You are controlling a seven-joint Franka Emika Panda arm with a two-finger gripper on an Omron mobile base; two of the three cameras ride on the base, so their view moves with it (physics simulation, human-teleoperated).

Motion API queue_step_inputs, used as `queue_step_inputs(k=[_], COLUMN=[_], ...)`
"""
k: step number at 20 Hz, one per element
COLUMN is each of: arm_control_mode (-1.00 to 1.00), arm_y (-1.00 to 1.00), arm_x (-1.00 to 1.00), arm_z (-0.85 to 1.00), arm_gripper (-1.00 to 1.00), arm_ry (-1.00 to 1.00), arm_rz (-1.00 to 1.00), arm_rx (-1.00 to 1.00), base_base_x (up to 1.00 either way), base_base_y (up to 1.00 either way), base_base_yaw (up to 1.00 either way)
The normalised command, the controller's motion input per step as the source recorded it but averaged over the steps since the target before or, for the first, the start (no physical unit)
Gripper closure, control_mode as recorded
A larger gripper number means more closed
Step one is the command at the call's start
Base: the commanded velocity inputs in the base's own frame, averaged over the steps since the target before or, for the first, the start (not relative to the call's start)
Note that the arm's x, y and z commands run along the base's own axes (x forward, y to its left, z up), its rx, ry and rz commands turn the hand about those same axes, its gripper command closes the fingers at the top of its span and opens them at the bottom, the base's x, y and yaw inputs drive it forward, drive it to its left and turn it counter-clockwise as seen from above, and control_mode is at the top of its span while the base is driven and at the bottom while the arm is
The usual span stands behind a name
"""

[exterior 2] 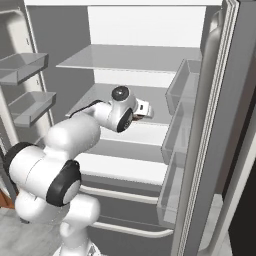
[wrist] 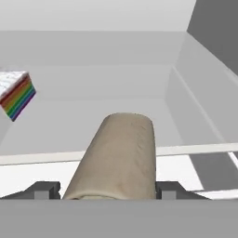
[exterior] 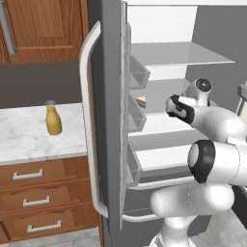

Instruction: Move the cake and burrito from the top shelf to the second highest shelf to make space. Then, place the pitcher from the counter on the cleared top shelf.

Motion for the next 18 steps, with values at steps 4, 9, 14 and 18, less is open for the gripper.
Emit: queue_step_inputs(k=[4,9,14,18], arm_control_mode=[-1.0,-1.0,-1.0,-1.0], arm_y=[-0.04,-0.13,-0.22,-0.19], arm_x=[0.78,0.97,0.88,0.69], arm_z=[-0.25,-0.06,-0.1,-0.3], arm_gripper=[1.0,1.0,1.0,-1.0], arm_ry=[0.0,0.04,0.01,0.0], arm_rz=[0.05,0.04,0.04,0.04], arm_rx=[0.0,0.05,0.07,0.02], base_base_x=[0.0,0.0,0.0,0.0], base_base_y=[0.0,0.0,0.0,0.0], base_base_yaw=[0.0,0.0,0.0,0.0])
